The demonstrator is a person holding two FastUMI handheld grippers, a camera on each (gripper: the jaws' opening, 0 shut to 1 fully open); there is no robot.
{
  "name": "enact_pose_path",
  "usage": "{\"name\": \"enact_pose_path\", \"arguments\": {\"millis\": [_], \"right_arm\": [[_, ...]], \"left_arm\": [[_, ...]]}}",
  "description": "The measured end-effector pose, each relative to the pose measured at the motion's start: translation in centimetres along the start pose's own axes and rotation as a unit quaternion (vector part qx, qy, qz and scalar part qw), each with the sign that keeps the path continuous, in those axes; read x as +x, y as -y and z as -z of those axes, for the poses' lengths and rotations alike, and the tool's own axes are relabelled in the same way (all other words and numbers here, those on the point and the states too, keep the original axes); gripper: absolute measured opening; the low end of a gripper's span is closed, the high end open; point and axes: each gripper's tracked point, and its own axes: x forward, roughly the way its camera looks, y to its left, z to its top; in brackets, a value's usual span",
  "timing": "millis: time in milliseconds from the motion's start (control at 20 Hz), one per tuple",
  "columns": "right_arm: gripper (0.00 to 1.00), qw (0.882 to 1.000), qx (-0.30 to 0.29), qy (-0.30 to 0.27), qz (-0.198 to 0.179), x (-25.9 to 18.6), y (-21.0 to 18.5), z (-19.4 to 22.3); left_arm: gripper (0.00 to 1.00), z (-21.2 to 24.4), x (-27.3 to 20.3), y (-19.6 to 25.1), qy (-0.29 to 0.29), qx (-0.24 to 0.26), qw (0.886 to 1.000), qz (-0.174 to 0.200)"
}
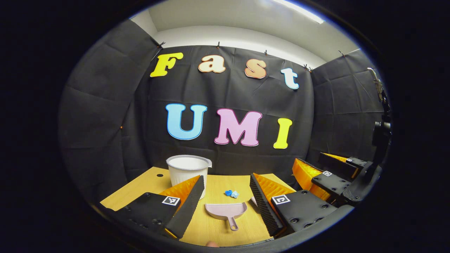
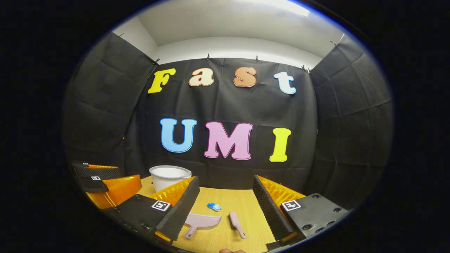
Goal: Pick up the small broom and dustpan from the desktop, sweep the trash into the dustpan with the broom, and then empty the trash into the garbage bin.
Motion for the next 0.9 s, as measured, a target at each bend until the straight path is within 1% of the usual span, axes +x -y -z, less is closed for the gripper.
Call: {"name": "enact_pose_path", "arguments": {"millis": [50,150,250,350,400,550,650,700,750,800,900], "right_arm": [[0.98,1.0,-0.003,0.0,0.001,0.0,0.2,-0.1],[0.96,1.0,-0.02,0.01,0.002,-0.3,0.5,-0.4],[0.98,0.999,-0.038,0.02,-0.005,-0.5,0.3,-0.6],[0.96,0.999,-0.05,0.019,-0.012,-0.7,0.2,-0.2],[0.98,0.999,-0.05,0.017,-0.014,-0.6,0.2,-0.1],[0.98,0.999,-0.045,0.013,-0.014,-0.3,0.4,-0.3],[0.98,0.999,-0.042,0.009,-0.01,0.1,0.8,-0.4],[0.96,0.999,-0.04,0.006,-0.009,0.5,1.0,-0.6],[0.96,0.999,-0.035,0.004,-0.008,0.9,1.0,-0.8],[0.98,1.0,-0.03,0.004,-0.007,1.4,1.2,-0.9],[0.98,1.0,-0.028,0.0,-0.006,2.6,1.6,-0.6]], "left_arm": [[0.77,0.1,0.1,0.0,-0.002,-0.001,1.0,0.0],[0.77,0.5,0.1,0.3,-0.008,-0.003,1.0,0.001],[0.77,0.9,0.3,0.6,-0.014,-0.005,1.0,0.002],[0.77,1.4,0.5,0.8,-0.022,-0.012,1.0,0.004],[0.77,1.6,0.6,1.1,-0.025,-0.017,1.0,0.006],[0.75,1.7,1.0,1.3,-0.032,-0.026,0.999,0.007],[0.77,1.6,1.6,1.1,-0.035,-0.025,0.999,0.004],[0.77,1.4,1.9,1.0,-0.037,-0.025,0.999,0.002],[0.76,1.3,2.3,0.9,-0.037,-0.026,0.999,0.001],[0.77,1.0,2.6,0.9,-0.037,-0.028,0.999,0.0],[0.77,0.9,3.7,0.9,-0.039,-0.032,0.999,-0.004]]}}
